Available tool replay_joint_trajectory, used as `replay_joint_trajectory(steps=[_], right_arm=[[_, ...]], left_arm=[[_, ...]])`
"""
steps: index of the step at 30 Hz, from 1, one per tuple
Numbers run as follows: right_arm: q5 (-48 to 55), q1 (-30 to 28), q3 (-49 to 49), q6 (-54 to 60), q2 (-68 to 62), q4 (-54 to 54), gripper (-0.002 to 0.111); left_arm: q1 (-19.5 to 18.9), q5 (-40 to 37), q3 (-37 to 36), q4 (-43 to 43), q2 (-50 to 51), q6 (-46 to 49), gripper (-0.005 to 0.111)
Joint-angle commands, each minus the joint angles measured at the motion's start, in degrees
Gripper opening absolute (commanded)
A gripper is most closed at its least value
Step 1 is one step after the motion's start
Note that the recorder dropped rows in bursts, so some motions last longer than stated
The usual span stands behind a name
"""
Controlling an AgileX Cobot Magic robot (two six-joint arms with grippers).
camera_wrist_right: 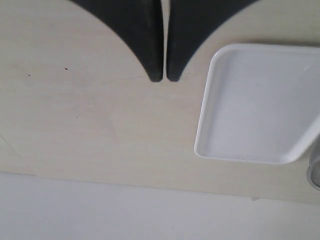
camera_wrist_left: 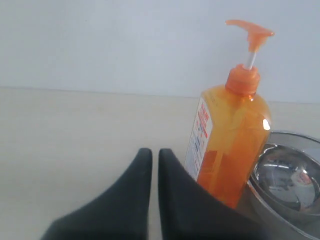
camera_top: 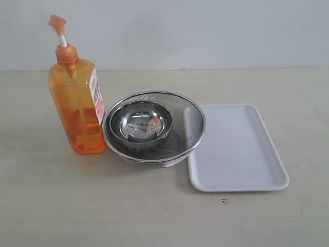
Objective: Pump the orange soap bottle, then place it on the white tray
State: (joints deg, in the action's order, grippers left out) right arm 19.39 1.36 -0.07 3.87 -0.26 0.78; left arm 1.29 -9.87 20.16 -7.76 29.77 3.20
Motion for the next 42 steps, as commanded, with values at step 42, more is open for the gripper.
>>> replay_joint_trajectory(steps=[42], right_arm=[[-22.70,-0.23,0.07,-5.54,0.26,0.73,0.000]], left_arm=[[20.88,20.85,0.54,-2.35,25.98,3.19,0.005]])
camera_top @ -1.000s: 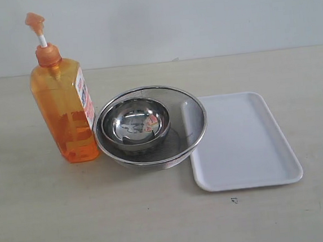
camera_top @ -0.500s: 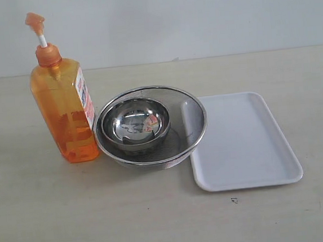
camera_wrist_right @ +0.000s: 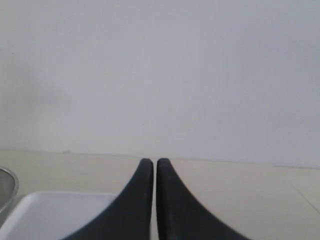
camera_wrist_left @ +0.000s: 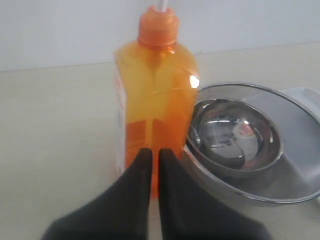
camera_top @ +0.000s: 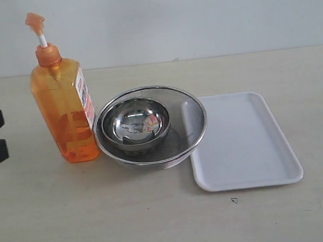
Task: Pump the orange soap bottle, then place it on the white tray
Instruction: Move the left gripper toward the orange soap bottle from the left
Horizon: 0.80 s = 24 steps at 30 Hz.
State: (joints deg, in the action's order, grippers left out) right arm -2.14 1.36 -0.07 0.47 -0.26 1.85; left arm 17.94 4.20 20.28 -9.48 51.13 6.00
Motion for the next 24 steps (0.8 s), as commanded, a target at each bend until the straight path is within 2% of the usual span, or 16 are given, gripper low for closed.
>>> replay_joint_trajectory(steps=[1,4,10,12,15,21,24], right_arm=[[-1.17,-0.23,0.07,-2.14,0.26,-0.33,0.000],[-1.43,-0.23,0.07,-2.14,0.26,-0.33,0.000],[-1.37,-0.23,0.07,-2.14,0.26,-0.43,0.000],[-0.91,-0.23,0.07,-2.14,0.26,-0.43,0.000],[-1.29,-0.23,0.07,-2.14,0.26,-0.28,0.000],[-2.06,-0.23,0.07,-2.14,-2.77,-1.23,0.000],[-4.12,-0.23,0.07,-2.14,-4.09,-1.25,0.000]], left_arm=[[5.79,8.47,0.41,-0.34,6.41,0.39,0.005],[8.53,12.30,1.31,1.72,10.48,0.39,0.005],[9.17,12.58,4.70,1.85,16.92,0.39,0.005],[9.17,12.68,5.41,1.85,18.49,0.39,0.009],[9.17,12.89,5.92,1.85,19.87,0.39,0.027],[9.17,14.98,6.17,1.85,20.19,0.17,0.078],[9.17,16.33,6.17,1.85,20.19,0.01,0.095]])
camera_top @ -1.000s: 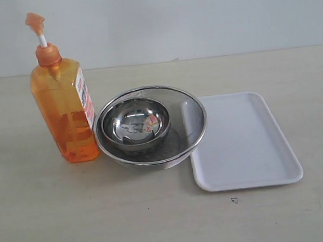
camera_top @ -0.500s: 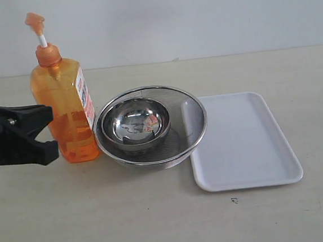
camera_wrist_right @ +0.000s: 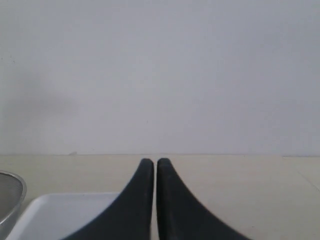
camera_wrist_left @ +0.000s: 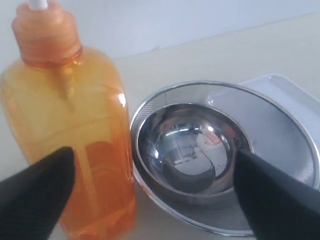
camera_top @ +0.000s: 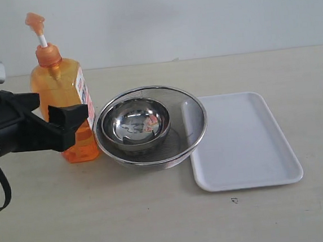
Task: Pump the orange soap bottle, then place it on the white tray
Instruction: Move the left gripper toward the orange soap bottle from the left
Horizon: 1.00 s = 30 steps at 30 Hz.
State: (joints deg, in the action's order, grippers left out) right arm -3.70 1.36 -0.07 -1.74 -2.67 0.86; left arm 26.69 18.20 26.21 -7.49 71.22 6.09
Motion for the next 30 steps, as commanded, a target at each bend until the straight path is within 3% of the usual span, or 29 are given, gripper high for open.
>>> replay_joint_trajectory(steps=[1,4,8,13,16,18,22,26,30], right_arm=[[-3.47,-0.23,0.07,0.07,-2.12,-0.26,0.000],[-4.36,-0.23,0.07,0.07,-2.95,-0.26,0.000],[-2.36,-0.23,0.07,-2.59,-6.44,-0.26,0.000],[4.00,-0.23,8.50,-0.23,-19.63,-0.26,0.000],[5.28,-0.23,14.70,0.60,-29.35,-0.26,0.000],[6.50,-0.23,19.24,0.82,-35.98,-0.26,0.000],[6.50,-0.23,25.92,3.29,-44.09,-0.26,0.000],[5.44,-0.23,30.26,5.73,-47.36,-0.26,0.000],[5.26,-0.23,33.60,8.01,-48.35,-0.26,0.000]], left_arm=[[0.41,2.33,0.24,-0.14,0.10,-0.08,0.100],[0.41,2.33,0.24,-0.14,0.10,-0.59,0.109],[0.41,2.46,0.24,-0.14,0.10,-1.64,0.110],[0.30,6.07,0.24,-1.96,0.10,-1.19,0.110],[0.30,15.35,-1.47,-14.12,0.10,-1.09,0.110],[0.30,20.58,-4.77,-16.41,0.32,3.24,0.110],[0.30,25.17,-7.66,-7.53,4.19,-5.14,0.110],[0.30,33.41,-7.66,9.89,11.15,-12.21,0.110],[0.30,37.62,-7.66,4.69,18.27,-13.76,0.110]])
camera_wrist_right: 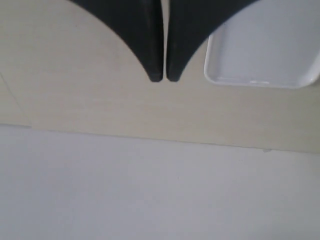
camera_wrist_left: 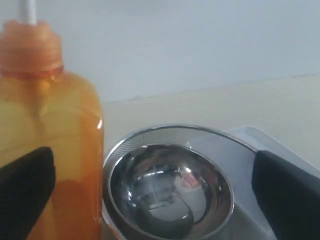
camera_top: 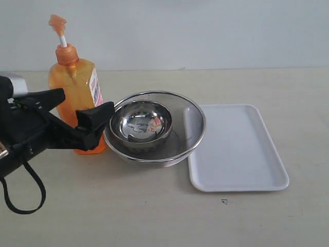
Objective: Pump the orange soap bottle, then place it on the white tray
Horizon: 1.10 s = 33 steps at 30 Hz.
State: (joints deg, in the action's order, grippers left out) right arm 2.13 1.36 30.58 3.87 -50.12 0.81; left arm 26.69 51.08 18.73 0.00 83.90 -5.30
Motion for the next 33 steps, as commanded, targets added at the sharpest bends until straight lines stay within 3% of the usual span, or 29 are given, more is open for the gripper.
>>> replay_joint_trajectory(steps=[1,10,22,33], right_arm=[[-0.28,-0.23,3.27,2.78,-0.89,-0.21,0.000],[-1.39,-0.23,3.49,4.19,-1.37,-0.21,0.000],[-4.31,-0.23,3.53,4.19,-1.37,-0.21,0.000],[-4.29,-0.23,3.53,3.94,-1.37,-0.21,0.000]], left_arm=[[0.30,5.32,-0.18,-3.61,6.26,-1.82,0.110],[0.30,7.94,-0.18,-14.57,6.79,5.30,0.110],[0.23,5.25,8.87,-15.02,13.94,10.35,0.110],[-0.94,5.39,14.49,-23.13,21.04,12.21,0.110]])
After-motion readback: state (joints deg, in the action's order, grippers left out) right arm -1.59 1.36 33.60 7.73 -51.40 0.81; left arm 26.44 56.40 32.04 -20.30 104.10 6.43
